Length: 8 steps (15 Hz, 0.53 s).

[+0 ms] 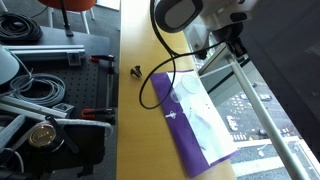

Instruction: Put the straw in the cup

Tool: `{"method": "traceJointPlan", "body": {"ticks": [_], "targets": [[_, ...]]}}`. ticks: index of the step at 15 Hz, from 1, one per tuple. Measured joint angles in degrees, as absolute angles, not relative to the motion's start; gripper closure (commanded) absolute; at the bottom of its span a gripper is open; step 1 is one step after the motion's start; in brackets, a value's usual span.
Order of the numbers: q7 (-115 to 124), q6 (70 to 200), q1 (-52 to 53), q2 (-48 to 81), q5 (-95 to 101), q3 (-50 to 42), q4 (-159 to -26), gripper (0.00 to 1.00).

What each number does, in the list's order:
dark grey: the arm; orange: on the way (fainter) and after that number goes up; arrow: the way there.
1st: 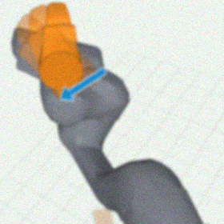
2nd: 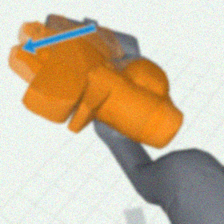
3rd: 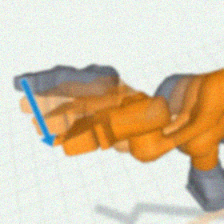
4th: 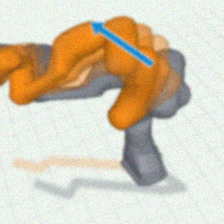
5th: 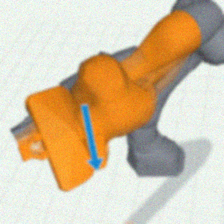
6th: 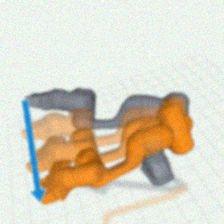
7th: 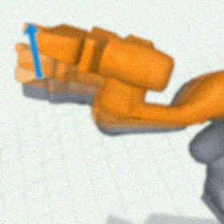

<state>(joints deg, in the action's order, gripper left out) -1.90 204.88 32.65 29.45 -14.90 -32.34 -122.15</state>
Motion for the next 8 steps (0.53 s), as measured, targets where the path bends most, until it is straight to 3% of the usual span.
{"method": "traceJointPlan", "body": {"ticks": [8], "targets": [[-1.9, 204.9, 32.7, 29.3, -14.9, -32.5, -122.9, 1.0]]}}
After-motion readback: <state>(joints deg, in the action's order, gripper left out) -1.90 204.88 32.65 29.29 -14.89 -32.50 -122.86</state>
